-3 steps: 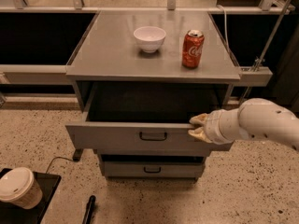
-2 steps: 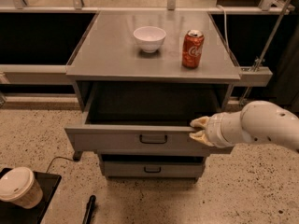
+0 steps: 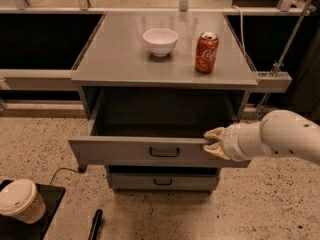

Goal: Open top drawer

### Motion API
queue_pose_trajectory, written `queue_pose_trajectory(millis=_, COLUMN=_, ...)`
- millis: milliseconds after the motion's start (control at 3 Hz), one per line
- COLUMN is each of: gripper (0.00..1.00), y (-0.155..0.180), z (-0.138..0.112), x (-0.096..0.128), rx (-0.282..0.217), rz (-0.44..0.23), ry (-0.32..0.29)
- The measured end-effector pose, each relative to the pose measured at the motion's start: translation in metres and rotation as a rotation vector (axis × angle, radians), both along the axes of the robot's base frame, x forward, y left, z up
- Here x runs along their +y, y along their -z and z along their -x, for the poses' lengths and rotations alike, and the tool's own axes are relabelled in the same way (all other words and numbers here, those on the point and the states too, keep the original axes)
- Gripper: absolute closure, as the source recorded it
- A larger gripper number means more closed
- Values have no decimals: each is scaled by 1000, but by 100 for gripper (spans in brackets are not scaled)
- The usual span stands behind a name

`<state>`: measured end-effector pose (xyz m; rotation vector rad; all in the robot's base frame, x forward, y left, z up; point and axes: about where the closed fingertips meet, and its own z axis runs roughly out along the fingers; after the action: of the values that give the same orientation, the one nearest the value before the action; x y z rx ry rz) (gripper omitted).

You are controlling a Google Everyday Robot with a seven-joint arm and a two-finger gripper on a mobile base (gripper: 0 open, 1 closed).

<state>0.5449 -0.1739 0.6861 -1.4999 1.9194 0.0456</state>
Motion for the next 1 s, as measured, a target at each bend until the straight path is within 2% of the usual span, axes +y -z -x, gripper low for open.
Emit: queue_pose_trajectory(millis=1000, gripper=100, y=-3, z=11, x=-1, rx=12, rz=-2, ry=-7)
